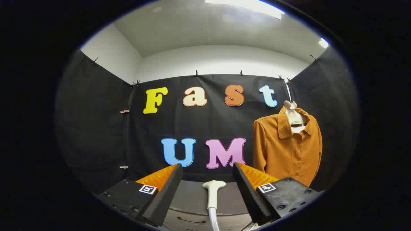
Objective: Iron the clothes twice with a garment steamer, once on the left side and once on the right side.
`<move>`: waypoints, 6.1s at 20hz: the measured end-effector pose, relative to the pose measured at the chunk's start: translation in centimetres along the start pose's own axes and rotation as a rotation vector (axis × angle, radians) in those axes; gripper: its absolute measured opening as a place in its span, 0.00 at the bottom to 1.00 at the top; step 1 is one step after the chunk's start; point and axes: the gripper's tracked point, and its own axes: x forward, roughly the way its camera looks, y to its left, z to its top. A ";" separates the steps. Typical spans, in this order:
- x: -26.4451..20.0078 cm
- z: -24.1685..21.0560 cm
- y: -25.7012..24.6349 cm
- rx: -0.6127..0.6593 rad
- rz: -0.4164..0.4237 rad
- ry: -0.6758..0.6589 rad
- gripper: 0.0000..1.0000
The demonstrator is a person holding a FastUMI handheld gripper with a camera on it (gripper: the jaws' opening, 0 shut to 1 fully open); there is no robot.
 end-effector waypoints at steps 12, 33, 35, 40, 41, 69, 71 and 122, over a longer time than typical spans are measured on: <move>-0.3 0.4 1.0 -0.020 0.018 -0.019 0.98; 0.9 -3.3 5.0 -0.032 -0.060 0.064 0.98; 1.6 -4.2 5.0 -0.036 -0.078 0.086 0.98; 4.1 -6.3 4.0 -0.029 -0.104 0.152 0.98; 4.8 -6.9 3.7 -0.023 -0.105 0.167 0.98; 18.0 -30.5 -3.0 0.014 -0.097 0.843 0.99; 17.9 -31.3 -3.1 0.008 -0.102 0.872 0.99; 0.6 -4.7 -18.0 0.057 -0.269 0.224 0.45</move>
